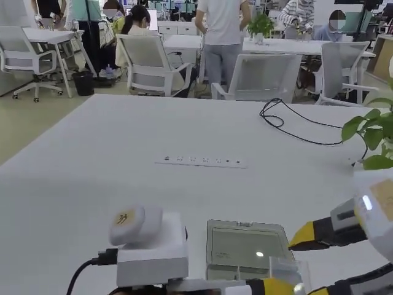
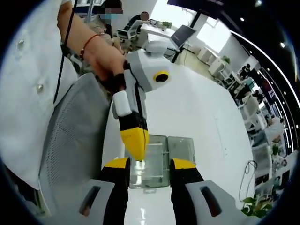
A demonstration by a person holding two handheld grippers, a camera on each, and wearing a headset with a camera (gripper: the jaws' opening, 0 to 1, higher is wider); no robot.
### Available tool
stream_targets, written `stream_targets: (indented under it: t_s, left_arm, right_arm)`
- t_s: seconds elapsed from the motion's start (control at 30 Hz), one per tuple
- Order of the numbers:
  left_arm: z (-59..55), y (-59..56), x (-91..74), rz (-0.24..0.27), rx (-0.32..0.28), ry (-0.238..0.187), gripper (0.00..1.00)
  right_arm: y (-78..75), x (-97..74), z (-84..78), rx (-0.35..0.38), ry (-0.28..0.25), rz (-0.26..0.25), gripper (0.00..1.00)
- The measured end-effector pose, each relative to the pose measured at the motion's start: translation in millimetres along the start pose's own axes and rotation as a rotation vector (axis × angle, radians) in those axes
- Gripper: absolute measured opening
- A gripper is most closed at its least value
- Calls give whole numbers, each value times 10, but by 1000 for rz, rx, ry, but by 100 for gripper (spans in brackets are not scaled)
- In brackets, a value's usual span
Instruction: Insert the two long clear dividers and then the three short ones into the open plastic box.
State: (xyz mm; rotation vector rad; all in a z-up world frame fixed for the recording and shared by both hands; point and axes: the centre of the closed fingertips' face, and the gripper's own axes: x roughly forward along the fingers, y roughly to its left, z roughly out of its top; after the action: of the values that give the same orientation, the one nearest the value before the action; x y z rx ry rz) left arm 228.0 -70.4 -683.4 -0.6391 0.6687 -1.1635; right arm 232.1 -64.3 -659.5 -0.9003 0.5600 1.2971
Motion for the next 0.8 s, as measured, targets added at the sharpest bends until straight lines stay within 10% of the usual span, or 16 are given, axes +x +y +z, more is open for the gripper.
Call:
stream_targets:
  t_s: [0.23,0.43,0.8]
  left_arm:
    - [-127,-96,-48,-33,291,71,0]
    - [-170,-163,-84,-59,414,89,0]
    - [-184,-307,-141,-119,566,76,0]
  right_arm:
    - [5,-128,63,98,-78,162,25]
    - [135,-169,170,161,-132,328,17]
    - [316,-91,141,159,-109,485,12]
